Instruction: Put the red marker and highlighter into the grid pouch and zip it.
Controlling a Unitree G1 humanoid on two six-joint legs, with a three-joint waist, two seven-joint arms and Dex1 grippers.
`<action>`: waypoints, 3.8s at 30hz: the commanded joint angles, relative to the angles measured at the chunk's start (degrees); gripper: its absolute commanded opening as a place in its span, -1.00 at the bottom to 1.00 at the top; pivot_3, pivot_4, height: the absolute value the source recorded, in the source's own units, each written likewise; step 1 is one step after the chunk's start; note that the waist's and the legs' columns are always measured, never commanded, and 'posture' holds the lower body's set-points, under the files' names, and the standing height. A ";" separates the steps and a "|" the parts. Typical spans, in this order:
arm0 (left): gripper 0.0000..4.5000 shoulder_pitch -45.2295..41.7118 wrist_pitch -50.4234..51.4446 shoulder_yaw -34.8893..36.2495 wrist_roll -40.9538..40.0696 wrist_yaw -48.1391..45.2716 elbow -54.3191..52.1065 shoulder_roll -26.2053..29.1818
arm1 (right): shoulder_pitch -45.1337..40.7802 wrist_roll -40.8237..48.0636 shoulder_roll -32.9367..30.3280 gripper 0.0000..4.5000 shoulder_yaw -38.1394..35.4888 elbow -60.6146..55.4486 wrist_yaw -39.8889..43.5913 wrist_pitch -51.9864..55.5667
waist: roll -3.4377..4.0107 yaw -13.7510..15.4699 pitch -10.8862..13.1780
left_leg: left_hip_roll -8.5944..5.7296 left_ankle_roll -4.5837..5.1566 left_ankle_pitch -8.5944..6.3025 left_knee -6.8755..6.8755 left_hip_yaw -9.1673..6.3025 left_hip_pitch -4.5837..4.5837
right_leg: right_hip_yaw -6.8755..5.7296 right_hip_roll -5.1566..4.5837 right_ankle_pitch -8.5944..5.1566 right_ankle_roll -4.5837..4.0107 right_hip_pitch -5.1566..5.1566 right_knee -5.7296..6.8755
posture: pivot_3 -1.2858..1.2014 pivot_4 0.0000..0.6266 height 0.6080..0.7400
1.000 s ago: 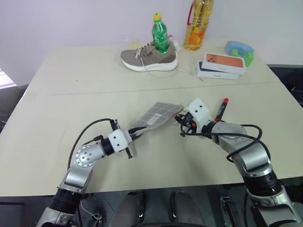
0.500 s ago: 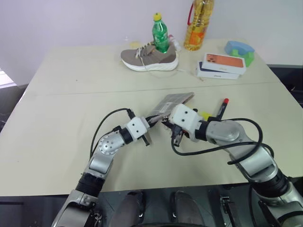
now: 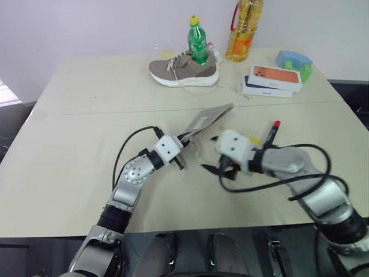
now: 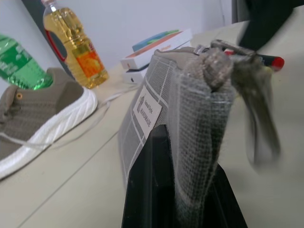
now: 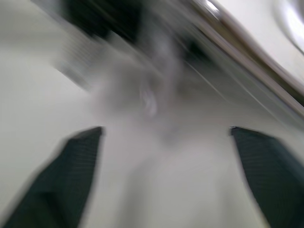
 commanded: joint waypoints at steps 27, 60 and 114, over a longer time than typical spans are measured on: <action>-1.00 4.29 3.82 9.06 -19.43 -16.73 -5.46 5.88 | -4.76 0.02 7.43 -0.62 -7.86 27.13 -5.10 -2.95 | 0.02 -0.15 -0.01 | 0.01 -0.04 0.04 -0.01 0.01 0.00 | 0.04 -0.02 0.00 -0.02 -0.04 0.05 | 0.03 -0.52 1.00; -1.00 0.93 1.40 8.27 -19.00 -23.52 -1.11 3.24 | 1.03 7.75 -2.11 -0.61 -13.50 2.28 0.03 -1.90 | 0.01 -0.02 0.00 | 0.01 -0.03 0.03 0.04 0.00 -0.01 | 0.03 -0.03 0.00 -0.02 0.01 0.04 | 0.03 -0.52 1.00; -1.00 -0.71 -5.49 5.19 -8.95 -14.86 6.10 3.31 | -5.84 0.64 12.32 0.99 -27.86 20.14 -23.65 17.58 | -0.06 -0.10 -0.07 | 0.01 -0.05 0.04 0.07 0.01 -0.01 | 0.06 -0.04 0.05 -0.07 -0.04 0.10 | 0.03 -0.52 1.00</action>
